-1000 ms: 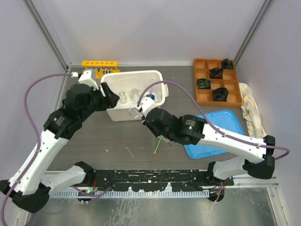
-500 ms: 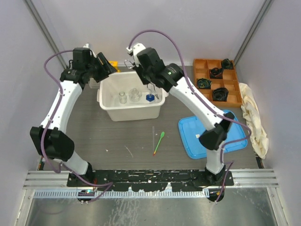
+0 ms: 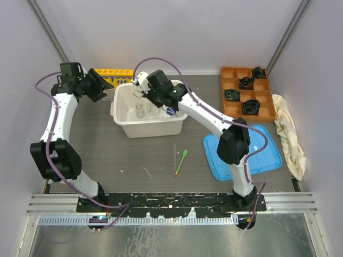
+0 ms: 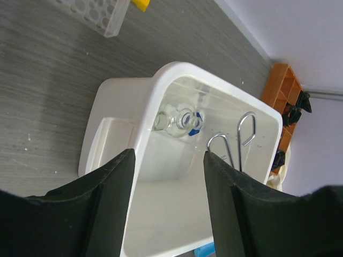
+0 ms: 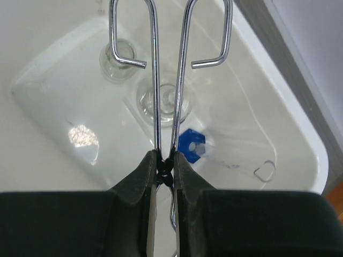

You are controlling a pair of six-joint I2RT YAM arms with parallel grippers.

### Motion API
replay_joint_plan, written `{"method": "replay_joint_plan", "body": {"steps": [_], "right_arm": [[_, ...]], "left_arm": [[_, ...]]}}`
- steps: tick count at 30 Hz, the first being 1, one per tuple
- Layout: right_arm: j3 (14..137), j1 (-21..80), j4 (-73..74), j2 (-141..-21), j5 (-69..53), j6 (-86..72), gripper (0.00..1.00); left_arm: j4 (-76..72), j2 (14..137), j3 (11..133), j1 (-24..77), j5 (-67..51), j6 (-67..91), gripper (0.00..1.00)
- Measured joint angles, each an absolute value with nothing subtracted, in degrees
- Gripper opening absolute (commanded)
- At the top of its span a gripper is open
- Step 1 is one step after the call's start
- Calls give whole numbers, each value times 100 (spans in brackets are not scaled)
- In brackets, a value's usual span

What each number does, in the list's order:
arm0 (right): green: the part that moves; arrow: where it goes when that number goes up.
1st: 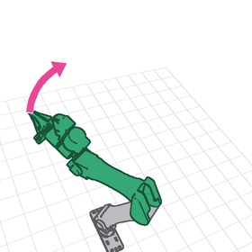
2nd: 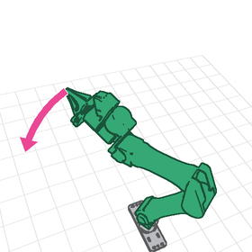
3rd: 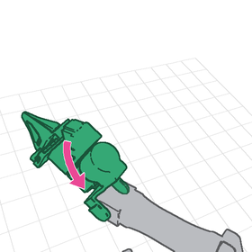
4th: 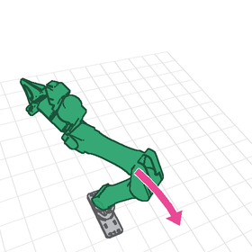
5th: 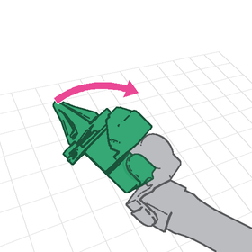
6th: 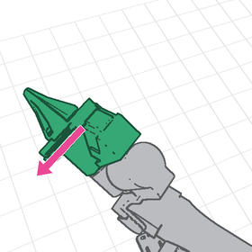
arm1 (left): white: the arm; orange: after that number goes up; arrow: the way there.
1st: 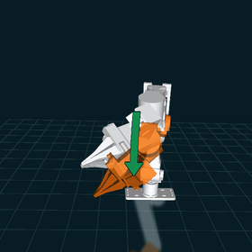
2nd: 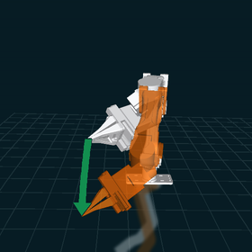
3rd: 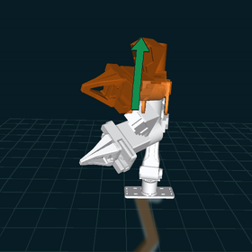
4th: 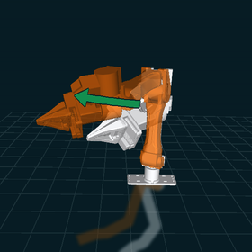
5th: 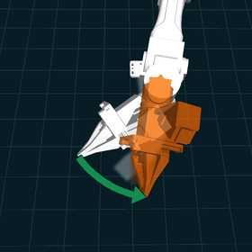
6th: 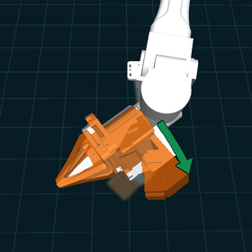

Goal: Organize the chemistry lab equipment
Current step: Place the chemistry item in the storage box.

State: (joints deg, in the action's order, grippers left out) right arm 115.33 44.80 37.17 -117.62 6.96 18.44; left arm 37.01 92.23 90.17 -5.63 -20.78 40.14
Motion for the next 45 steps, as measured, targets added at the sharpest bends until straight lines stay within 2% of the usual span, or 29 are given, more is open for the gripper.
{"method": "replay_joint_plan", "body": {"steps": [9,15,27,45], "right_arm": [[11568,4309,2947,-11913,-40,2735,1],[11067,4097,2495,-11909,-943,3354,1],[10591,3931,2864,-11865,-2440,4449,1],[10591,3931,3186,-11867,-3223,4816,1]], "left_arm": [[3686,9227,8825,-744,-2475,4010,55],[3682,9238,8748,-790,-2534,4010,55],[3662,9253,8718,-1004,-2534,4010,56],[3708,9249,8477,-1297,-2578,3918,56]]}}
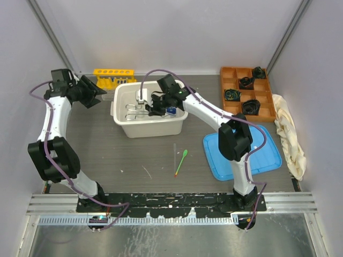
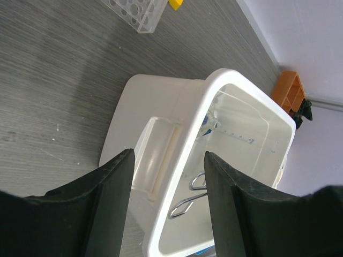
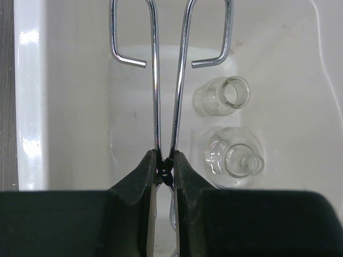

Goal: Organize the chemistry lab equipment
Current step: Place the chemistry item in the storage box.

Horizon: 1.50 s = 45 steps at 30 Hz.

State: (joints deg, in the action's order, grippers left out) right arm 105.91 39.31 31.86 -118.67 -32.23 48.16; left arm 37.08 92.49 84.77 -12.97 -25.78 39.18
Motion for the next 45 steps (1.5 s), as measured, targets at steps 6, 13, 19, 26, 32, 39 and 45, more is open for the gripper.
{"method": "replay_joint_plan", "body": {"steps": [6,13,19,26,32,39,45], "right_arm": [[10591,3931,3190,-12009,-3236,4814,1],[10591,3931,3170,-12331,-3192,4783,1],[10591,3931,3173,-12455,-3072,4768,1],[10582,3931,3129,-12492,-2969,4762,1],[10527,3931,3083,-12643,-2915,4707,1],[10442,3931,3033,-12831,-2895,4574,1],[10422,3931,2991,-12831,-2856,4525,1]], "left_arm": [[3800,9185,8477,-1461,-2580,3804,56],[3839,9061,8381,-1496,-2591,3785,56],[3865,9052,8270,-1498,-2598,3787,56],[3863,9054,8270,-1500,-2641,3785,56],[3863,9052,8250,-1500,-2663,3785,56],[3865,9054,8232,-1503,-2685,3785,56],[3865,9054,8204,-1500,-2689,3785,56]]}}
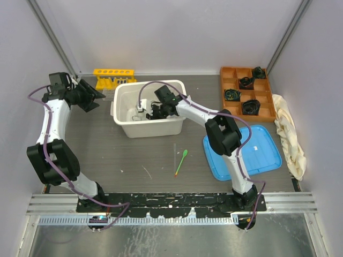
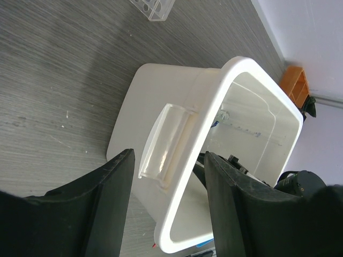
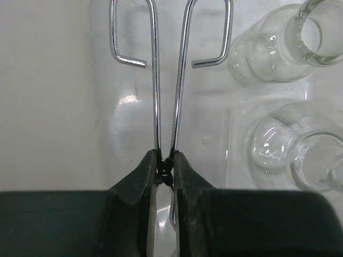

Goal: Organize the chemistry lab equipment
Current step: Place the chemistry item in the storage box.

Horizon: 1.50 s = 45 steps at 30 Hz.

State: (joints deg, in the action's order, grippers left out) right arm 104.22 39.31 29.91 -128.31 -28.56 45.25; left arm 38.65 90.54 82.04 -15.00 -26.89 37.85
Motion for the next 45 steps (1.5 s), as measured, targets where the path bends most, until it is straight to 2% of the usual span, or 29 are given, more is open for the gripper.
{"method": "replay_joint_plan", "body": {"steps": [45], "right_arm": [[10315,3913,2740,-13128,-2709,4294,1]], "left_arm": [[3863,9054,8204,-1503,-2755,3787,57]]}}
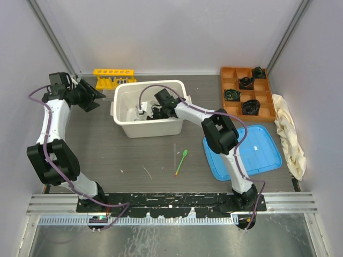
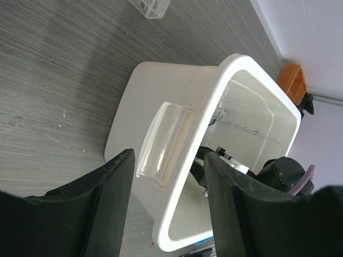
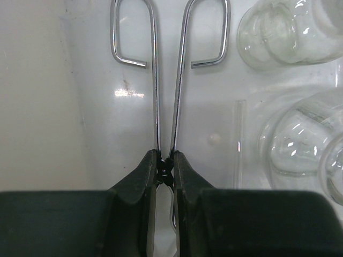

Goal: Organize the chemistry lab equipment
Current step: Place the chemistry item in the storage box.

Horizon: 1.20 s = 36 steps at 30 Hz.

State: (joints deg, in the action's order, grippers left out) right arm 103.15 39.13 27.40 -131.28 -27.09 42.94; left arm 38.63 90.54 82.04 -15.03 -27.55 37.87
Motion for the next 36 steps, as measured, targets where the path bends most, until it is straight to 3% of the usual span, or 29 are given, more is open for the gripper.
{"method": "replay_joint_plan", "body": {"steps": [8,19,29,36], "right_arm": [[10294,3913,2700,-13128,-2711,4281,2],[10250,3898,2615,-13128,-2753,4193,17],[10221,3876,2530,-13128,-2757,4073,23],[10221,3850,2534,-13045,-2746,3992,45]], "left_arm": [[3863,9054,8204,-1503,-2786,3787,56],[3863,9054,8204,-1503,-2794,3789,56],[3863,9065,8202,-1503,-2880,3811,56],[3859,9065,8200,-1503,-2921,3817,56]]}}
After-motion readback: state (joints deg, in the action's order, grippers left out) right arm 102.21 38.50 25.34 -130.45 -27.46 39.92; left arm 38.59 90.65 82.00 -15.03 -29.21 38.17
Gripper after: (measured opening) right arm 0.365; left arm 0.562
